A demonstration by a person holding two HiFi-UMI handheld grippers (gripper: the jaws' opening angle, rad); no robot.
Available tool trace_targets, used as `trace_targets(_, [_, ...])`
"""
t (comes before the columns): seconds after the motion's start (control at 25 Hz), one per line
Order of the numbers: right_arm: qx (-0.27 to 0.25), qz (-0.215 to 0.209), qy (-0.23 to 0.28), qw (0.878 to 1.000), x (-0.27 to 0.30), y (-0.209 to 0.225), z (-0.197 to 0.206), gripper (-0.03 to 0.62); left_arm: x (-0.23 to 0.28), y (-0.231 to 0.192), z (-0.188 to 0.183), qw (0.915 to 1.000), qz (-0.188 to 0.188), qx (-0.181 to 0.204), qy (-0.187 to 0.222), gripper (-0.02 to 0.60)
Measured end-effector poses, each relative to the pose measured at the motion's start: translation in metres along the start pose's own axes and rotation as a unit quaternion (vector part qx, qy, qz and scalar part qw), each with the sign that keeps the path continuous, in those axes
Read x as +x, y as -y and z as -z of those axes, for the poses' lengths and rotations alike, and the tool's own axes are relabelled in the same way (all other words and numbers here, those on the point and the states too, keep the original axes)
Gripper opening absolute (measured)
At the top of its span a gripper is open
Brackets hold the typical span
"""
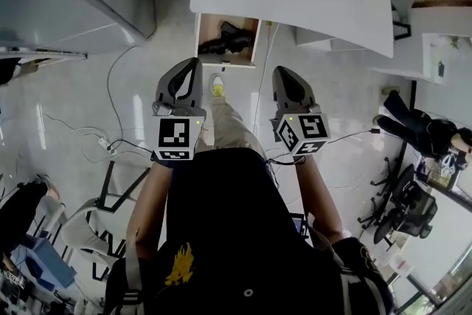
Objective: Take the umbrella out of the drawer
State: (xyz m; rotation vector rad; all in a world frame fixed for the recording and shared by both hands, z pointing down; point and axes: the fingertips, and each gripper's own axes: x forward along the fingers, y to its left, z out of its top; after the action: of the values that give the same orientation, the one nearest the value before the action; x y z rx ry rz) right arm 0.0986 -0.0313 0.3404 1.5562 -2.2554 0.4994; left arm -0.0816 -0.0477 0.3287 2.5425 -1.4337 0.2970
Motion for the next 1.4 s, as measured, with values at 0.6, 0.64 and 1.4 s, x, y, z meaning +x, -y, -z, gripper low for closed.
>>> trace_targets(0.6, [0.061, 0.012, -0.034, 0.997, 0.100, 0.046, 0.048, 0.028, 0.052, -0.020, 0.045, 0.9987, -0.023, -0.025, -0.038, 0.018])
trace_targets(0.64, [0.063, 0.016, -0.037, 0.997, 0.108, 0.051, 0.052, 0.028, 0.057, -0.019, 0.047, 0.9986, -0.023, -0.026, -0.040, 0.018])
trace_targets(1.4, [0.152, 0.035, -0.145, 0.977, 0.227, 0.100, 0.192, 0.043, 0.123, -0.018, 0.114, 0.9961, -0.028, -0.037, -0.075, 0.018])
